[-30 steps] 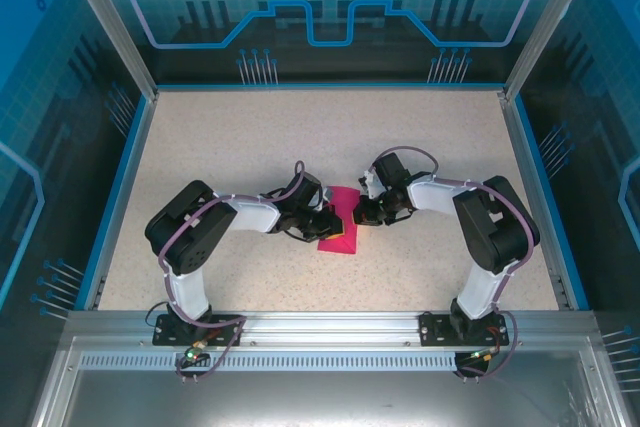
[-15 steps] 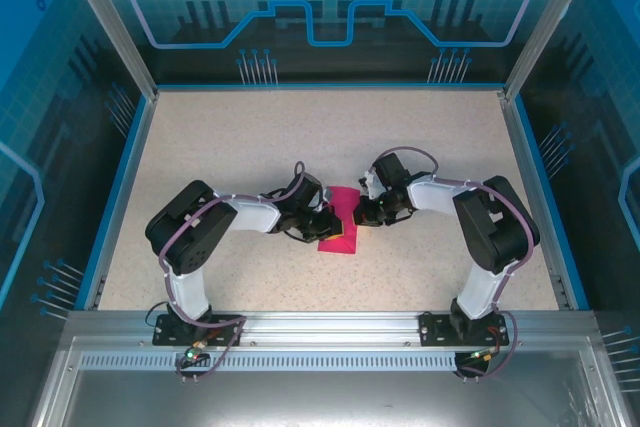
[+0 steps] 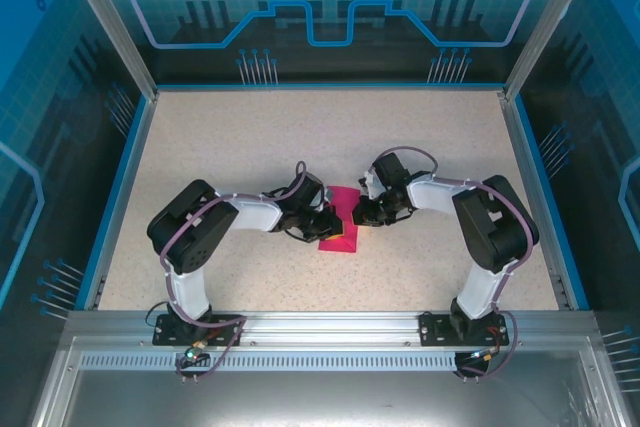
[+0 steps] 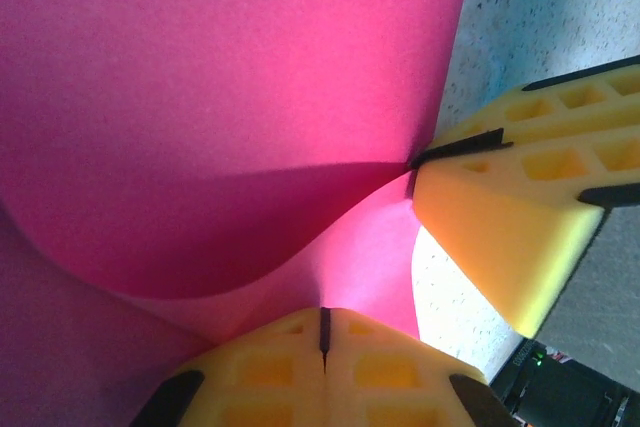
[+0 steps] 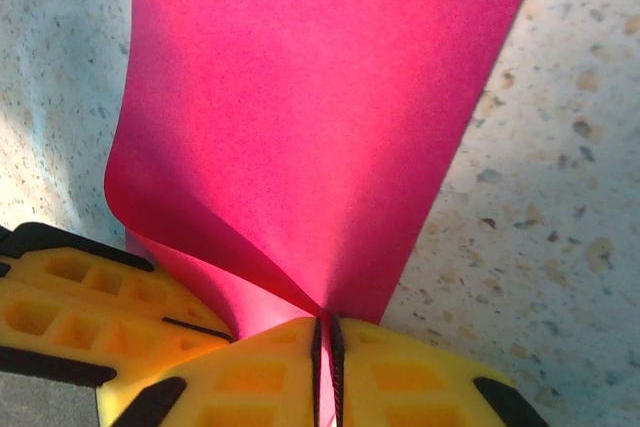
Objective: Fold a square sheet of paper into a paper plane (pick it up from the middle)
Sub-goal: Fold the triangle a second time at the center of the table.
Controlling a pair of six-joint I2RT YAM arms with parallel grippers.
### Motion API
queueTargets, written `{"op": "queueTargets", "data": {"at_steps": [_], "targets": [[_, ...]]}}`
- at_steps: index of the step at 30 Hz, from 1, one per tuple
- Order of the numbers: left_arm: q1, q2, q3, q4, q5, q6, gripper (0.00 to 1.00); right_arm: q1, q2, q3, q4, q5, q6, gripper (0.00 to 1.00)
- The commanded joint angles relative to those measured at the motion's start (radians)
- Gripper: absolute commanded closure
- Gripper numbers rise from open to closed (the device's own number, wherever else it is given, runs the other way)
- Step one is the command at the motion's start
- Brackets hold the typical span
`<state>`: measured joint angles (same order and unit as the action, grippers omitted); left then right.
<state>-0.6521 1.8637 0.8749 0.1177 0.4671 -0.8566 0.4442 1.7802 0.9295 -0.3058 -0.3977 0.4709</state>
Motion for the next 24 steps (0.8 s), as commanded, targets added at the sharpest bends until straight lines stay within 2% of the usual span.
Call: {"op": "queueTargets", "data": {"at_steps": [1,4,9,16,24], "targets": [[-0.015,0.035,0.01,-0.084,-0.053,0.024,1.0,-0.009,-0.031,0.031,-0.043,0.031,-0.005,0.82],[-0.018,0.029,0.004,-0.105,-0.076,0.015,1.0,-0.008,-0.081,0.032,-0.052,0.07,0.003,0.78],[-0.023,0.023,-0.002,-0.114,-0.099,-0.003,1.0,-0.008,-0.124,0.006,-0.046,0.095,0.008,0.77],[-0.027,0.022,-0.001,-0.112,-0.107,-0.012,1.0,0.028,-0.053,0.003,-0.004,-0.015,-0.003,0.89],[-0.027,0.012,0.004,-0.117,-0.105,-0.011,1.0,0.039,0.021,0.015,-0.01,-0.002,-0.018,0.92]]}}
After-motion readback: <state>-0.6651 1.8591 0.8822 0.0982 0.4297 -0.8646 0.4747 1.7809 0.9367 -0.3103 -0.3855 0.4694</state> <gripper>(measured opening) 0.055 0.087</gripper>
